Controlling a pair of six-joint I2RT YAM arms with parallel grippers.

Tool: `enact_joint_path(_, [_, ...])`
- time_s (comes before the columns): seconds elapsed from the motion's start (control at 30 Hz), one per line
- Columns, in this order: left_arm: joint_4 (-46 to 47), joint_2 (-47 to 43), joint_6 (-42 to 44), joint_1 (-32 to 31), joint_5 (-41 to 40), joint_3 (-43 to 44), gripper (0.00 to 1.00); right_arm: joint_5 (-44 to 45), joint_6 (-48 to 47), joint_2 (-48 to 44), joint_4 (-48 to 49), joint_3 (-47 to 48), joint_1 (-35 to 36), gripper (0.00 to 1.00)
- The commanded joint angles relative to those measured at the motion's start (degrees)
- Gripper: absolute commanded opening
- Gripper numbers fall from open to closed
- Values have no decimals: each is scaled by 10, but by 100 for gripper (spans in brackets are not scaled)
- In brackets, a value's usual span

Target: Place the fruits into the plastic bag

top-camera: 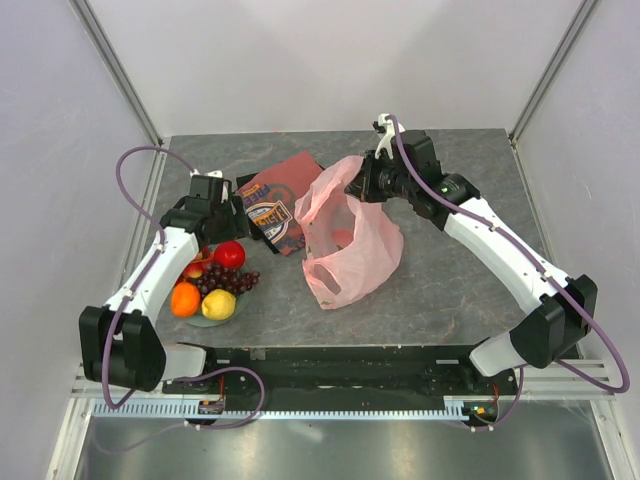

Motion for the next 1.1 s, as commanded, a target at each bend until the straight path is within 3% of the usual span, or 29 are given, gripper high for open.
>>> enact_joint_path(0.0, [-2, 18, 40, -1, -54, 27, 83, 5, -17, -6, -3, 32, -1, 0])
enact_joint_path(0.47, [-21, 74, 29, 2, -54, 17, 91, 8, -17, 1, -1, 38, -7, 0])
enact_joint_path(1.07, [-20, 107, 14, 4, -33, -14, 91, 5, -15, -1, 1, 34, -13, 0])
